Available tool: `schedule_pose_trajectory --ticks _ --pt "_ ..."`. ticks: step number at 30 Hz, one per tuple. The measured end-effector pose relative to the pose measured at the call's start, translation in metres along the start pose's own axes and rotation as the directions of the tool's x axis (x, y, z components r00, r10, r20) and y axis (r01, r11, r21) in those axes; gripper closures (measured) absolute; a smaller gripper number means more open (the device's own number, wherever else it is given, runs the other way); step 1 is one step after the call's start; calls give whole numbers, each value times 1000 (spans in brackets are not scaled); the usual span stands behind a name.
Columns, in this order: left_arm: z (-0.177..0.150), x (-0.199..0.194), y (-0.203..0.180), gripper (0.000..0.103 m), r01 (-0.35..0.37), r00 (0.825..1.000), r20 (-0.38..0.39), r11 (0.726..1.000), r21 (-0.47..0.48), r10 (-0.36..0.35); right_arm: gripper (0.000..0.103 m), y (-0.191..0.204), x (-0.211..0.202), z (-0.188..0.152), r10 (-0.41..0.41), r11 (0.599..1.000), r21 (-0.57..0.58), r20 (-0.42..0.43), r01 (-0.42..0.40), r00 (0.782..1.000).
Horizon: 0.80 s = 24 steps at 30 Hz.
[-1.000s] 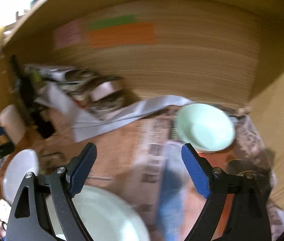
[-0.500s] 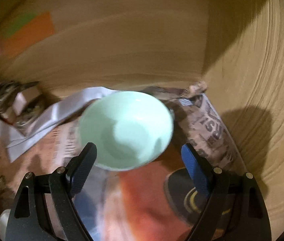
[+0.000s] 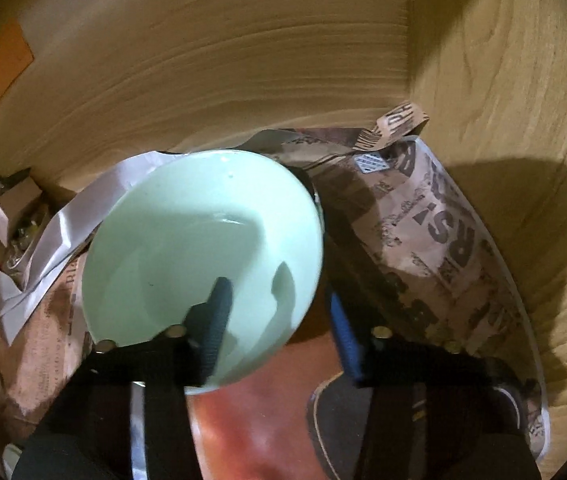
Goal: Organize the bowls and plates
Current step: 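Move both grippers to the mint-green bowl and grasp its rim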
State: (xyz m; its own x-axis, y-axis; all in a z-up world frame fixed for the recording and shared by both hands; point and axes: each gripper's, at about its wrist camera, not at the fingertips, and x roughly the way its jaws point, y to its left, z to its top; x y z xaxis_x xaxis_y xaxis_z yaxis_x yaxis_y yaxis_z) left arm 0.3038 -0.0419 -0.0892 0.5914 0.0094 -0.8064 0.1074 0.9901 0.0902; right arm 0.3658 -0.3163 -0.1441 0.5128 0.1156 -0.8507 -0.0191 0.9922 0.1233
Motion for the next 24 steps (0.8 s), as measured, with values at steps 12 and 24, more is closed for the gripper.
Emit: schedule_pose_trajectory --ticks 12,24 --pt "12 16 -29 8 36 999 2 998 55 -36 79 35 -12 -18 73 991 -113 -18 -75 997" --pt "12 45 -40 30 60 993 -106 997 54 -54 79 63 -18 -38 199 945 -245 -90 -215 976"
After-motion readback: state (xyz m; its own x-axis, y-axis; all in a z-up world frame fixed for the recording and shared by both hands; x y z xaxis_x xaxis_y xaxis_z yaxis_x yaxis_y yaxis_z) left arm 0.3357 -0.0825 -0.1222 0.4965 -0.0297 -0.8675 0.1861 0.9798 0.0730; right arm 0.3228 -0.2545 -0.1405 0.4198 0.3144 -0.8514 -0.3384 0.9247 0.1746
